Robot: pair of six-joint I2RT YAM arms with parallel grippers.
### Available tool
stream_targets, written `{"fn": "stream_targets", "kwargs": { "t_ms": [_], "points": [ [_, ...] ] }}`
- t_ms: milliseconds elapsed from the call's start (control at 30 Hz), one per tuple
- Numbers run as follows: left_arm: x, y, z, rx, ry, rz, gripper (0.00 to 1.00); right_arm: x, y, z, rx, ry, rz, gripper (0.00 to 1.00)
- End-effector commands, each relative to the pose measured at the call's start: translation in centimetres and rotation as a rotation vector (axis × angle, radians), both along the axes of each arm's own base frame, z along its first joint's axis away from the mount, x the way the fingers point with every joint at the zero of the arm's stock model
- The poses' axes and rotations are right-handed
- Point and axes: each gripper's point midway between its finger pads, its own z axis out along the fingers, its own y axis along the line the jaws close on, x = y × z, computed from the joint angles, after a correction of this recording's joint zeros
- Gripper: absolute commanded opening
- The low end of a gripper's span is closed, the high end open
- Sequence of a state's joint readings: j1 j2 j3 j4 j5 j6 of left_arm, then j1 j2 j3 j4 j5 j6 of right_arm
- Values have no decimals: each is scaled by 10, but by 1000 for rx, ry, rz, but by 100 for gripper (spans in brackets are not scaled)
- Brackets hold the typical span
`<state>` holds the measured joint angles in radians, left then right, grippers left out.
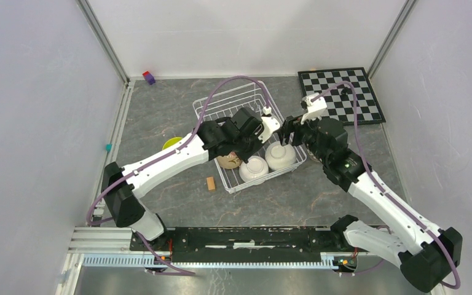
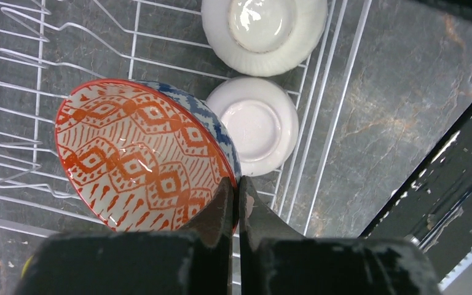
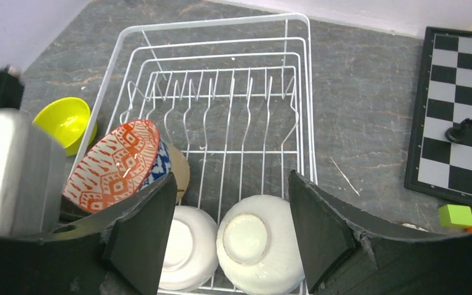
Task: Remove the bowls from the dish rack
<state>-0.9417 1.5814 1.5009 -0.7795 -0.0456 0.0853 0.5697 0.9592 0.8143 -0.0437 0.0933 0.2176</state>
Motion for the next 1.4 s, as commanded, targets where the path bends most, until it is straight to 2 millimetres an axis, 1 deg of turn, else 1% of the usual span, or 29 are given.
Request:
{"fn": "stream_targets", "kwargs": {
  "t_ms": [0, 100, 133, 200, 300, 400, 533, 633, 700, 733, 767, 833, 900, 933, 1000, 1133, 1200, 1367],
  "points": [
    [-2, -7, 16, -2, -113, -73, 2, -2, 17, 4, 2, 79, 72, 73],
    [-7, -10, 13, 28, -133, -112, 2, 3, 24, -3, -16, 143, 79, 73],
    [-8, -11, 12, 32, -134, -119, 2, 1, 30, -4, -15, 157, 111, 72],
    [-11, -13, 13, 28, -134, -130, 2, 1, 33, -9, -8, 175, 121, 71],
    [-15, -14, 13, 15, -127, -155, 2, 3, 33, -14, 17, 190, 111, 70],
    [-16, -16, 18, -15, -137, -161, 2, 6, 28, -15, 61, 198, 107, 70],
    [-19, -14, 20, -43, -145, -164, 2, 14, 12, -14, 118, 208, 97, 70],
    [-17, -10, 21, -37, -161, -143, 2, 29, -15, -16, 120, 218, 25, 70],
    [-20, -9, 20, -36, -151, -149, 2, 39, -31, -14, 134, 207, -17, 70],
    [-21, -9, 20, -39, -144, -155, 2, 42, -35, -13, 143, 205, -22, 68],
    [-24, -10, 21, -48, -136, -167, 2, 45, -35, -12, 148, 201, -11, 66],
    [-32, -12, 23, -63, -125, -209, 2, 46, -19, -7, 149, 204, 90, 63],
    [-44, -16, 24, -84, -109, -281, 3, 46, -1, -10, 155, 258, 200, 61],
    [-47, -16, 24, -82, -115, -305, 3, 45, 7, -10, 156, 278, 256, 58],
    [-47, -13, 25, -72, -137, -322, 3, 44, 17, -11, 140, 309, 332, 56],
    [-52, -5, 22, -36, -166, -390, 5, 41, 24, -18, 97, 324, 366, 56],
    [-58, -2, 18, -8, -177, -477, 2, 35, 34, -17, 83, 323, 404, 56],
    [-57, 2, 21, 10, -204, -494, 2, 19, 65, -23, -7, 341, 490, 56]
  ]
}}
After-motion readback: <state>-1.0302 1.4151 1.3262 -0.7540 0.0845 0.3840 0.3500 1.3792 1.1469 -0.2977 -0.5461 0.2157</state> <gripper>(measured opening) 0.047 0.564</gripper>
